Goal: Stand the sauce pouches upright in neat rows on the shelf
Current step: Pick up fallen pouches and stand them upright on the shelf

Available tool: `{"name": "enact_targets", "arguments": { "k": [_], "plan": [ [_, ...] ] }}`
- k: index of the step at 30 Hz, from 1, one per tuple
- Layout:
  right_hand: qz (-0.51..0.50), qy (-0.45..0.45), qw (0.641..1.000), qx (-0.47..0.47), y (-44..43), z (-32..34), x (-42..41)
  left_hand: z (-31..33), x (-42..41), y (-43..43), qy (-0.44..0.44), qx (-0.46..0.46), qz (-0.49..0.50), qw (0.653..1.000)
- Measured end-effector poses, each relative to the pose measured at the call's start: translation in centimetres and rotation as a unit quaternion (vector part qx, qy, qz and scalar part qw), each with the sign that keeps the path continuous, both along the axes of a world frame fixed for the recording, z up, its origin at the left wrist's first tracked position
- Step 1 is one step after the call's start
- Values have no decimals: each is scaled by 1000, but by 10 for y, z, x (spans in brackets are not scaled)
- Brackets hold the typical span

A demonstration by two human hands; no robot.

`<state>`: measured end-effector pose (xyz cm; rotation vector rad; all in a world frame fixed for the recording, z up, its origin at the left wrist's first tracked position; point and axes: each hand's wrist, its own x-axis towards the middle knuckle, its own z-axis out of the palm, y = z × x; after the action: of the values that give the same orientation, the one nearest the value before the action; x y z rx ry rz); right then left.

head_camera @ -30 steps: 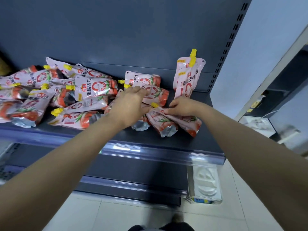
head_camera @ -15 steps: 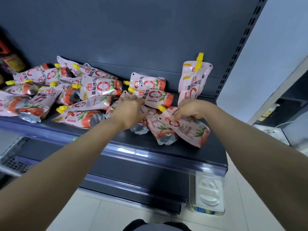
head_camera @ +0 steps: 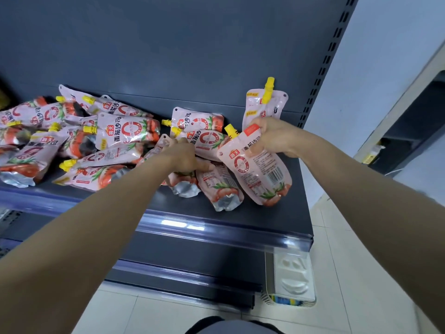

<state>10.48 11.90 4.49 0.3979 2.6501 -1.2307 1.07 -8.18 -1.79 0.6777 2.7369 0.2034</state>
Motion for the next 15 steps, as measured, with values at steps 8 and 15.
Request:
{"name": "enact_targets", "arguments": {
  "k": [8, 15],
  "plan": [
    [-32, 85, 996, -2, 5, 14, 13, -7, -7, 4, 77, 34, 53, 995],
    [-33, 99, 995, 1, 4, 17, 13, -12, -25, 5, 62, 79, 152, 983]
  ]
}}
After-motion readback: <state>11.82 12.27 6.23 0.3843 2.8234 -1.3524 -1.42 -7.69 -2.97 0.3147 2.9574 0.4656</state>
